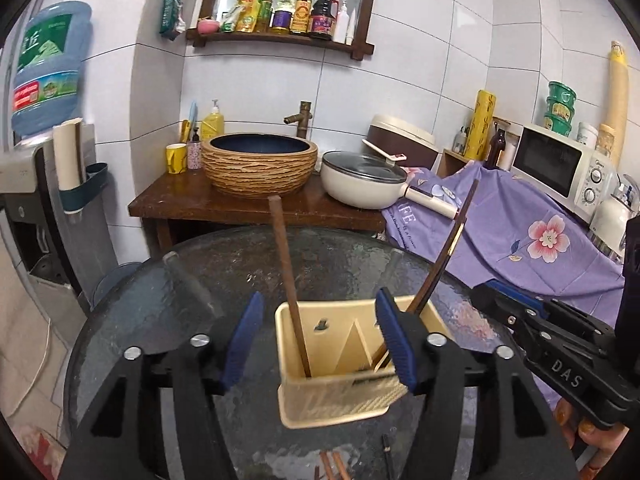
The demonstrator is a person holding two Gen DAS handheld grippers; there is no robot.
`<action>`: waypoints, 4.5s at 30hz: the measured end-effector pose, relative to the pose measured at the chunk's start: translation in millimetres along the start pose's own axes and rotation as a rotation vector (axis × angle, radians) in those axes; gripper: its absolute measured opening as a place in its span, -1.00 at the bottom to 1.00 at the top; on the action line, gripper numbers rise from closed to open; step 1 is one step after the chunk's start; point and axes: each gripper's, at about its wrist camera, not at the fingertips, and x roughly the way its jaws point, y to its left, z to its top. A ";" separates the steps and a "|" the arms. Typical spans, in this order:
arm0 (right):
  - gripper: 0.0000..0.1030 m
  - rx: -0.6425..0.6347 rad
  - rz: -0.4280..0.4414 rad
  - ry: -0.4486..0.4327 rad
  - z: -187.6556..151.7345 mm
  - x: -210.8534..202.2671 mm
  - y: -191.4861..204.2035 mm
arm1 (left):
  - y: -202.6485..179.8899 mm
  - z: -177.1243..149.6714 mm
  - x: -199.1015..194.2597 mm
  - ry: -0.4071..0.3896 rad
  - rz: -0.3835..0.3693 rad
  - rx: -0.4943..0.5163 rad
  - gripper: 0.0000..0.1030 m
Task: Organize utensils
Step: 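Move the left tool to a brown chopstick while the right tool reaches the gold-tipped black chopstick, then close the right tool on the black chopstick while the left tool closes on the brown chopstick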
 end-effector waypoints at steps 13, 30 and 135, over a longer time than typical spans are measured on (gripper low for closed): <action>-0.07 -0.033 -0.013 0.177 -112.0 -16.0 11.0 | 19.5 -108.9 -18.3 0.164 0.066 0.018 0.53; -0.07 0.028 0.002 0.390 -212.2 -19.1 24.0 | 19.7 -193.9 -26.8 0.327 0.043 0.018 0.31; -0.85 -0.148 0.089 0.166 -103.2 -37.1 28.7 | 9.2 -114.0 -37.6 0.217 -0.034 0.056 -0.90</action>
